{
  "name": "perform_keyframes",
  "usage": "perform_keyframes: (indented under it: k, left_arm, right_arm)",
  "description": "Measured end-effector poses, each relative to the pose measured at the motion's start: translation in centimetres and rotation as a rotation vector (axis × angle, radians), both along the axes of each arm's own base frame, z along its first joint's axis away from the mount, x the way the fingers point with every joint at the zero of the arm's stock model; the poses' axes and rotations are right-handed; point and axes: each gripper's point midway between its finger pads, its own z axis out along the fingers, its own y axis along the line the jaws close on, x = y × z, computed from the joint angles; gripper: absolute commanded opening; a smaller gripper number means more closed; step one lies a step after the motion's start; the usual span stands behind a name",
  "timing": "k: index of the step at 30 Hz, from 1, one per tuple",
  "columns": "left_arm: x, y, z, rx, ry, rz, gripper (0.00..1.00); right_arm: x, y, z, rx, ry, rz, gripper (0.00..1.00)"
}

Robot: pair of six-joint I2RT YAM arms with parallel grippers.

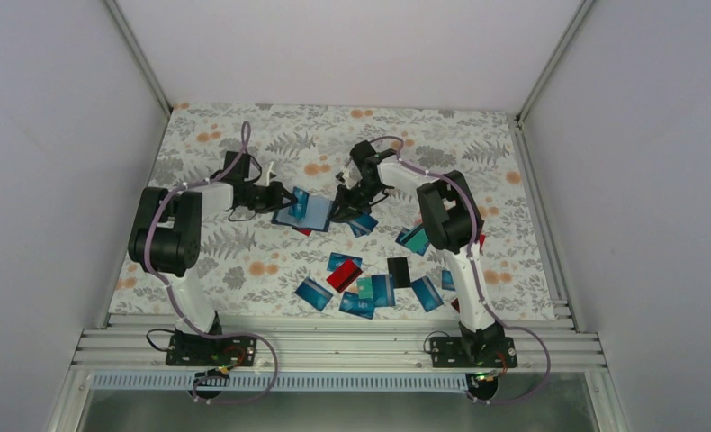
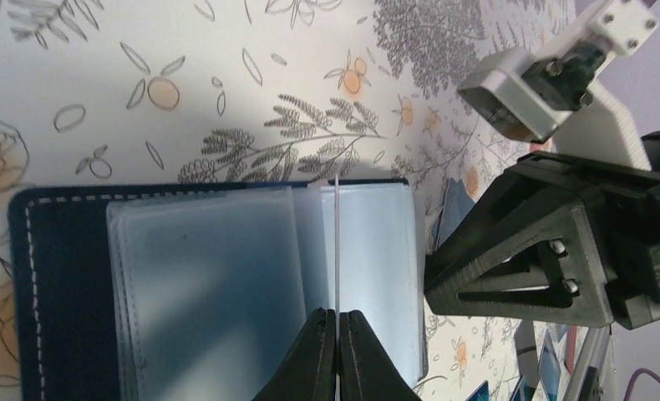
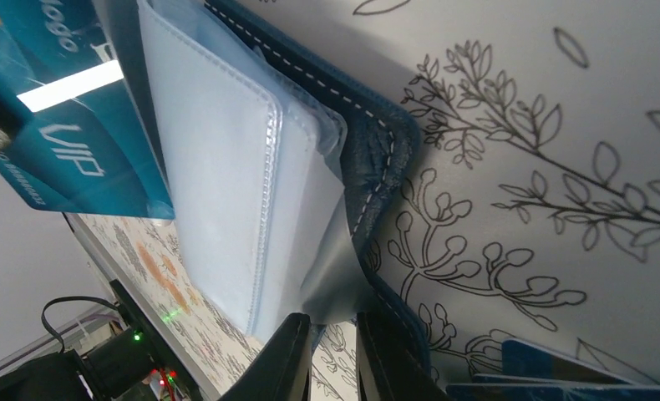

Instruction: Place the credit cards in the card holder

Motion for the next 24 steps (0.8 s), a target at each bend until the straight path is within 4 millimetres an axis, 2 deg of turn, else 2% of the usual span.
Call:
perform_keyframes:
  k: [7, 15, 24]
  left_arm:
    - [-1.0, -0.1, -1.0, 0.0, 0.042, 0.003, 0.02]
    - [-1.1, 0.2, -1.4, 0.017, 0.052, 0.021, 0.02]
    - [0.3, 0.6, 0.0, 0.036, 0.008, 0.052, 0.02]
  right_arm:
    - [0.0, 0.0, -0.1, 0.0, -0.001, 0.002, 0.12]
    - [-0.2, -0.1, -0.2, 0.003, 0.005, 0.006, 0.11]
    - [-0.6, 0.0, -0.3, 0.02, 0.013, 0.02, 0.11]
